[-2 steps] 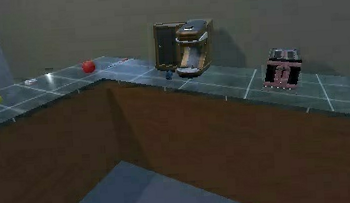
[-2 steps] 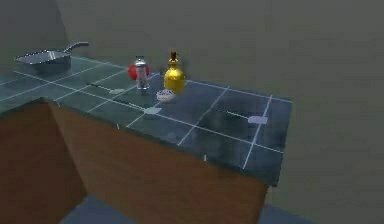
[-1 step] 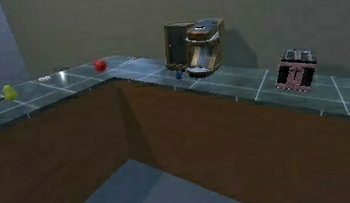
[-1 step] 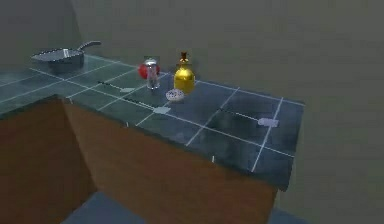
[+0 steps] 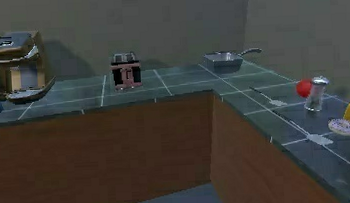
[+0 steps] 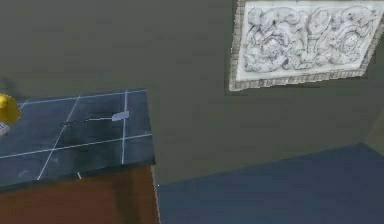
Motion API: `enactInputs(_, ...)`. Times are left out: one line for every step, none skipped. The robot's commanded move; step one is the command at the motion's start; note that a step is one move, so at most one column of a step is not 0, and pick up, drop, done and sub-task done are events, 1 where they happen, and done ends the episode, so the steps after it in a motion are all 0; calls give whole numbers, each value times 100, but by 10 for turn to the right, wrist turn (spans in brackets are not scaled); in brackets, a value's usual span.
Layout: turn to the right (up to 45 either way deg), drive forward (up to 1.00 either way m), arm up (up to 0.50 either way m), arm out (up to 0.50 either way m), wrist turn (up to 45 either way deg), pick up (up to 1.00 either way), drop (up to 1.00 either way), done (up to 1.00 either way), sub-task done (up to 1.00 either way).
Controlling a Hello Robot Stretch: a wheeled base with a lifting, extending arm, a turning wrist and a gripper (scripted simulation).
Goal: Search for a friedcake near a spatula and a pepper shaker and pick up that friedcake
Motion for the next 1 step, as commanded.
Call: enactInputs(210,0,0,0,0,0,0,0,0)
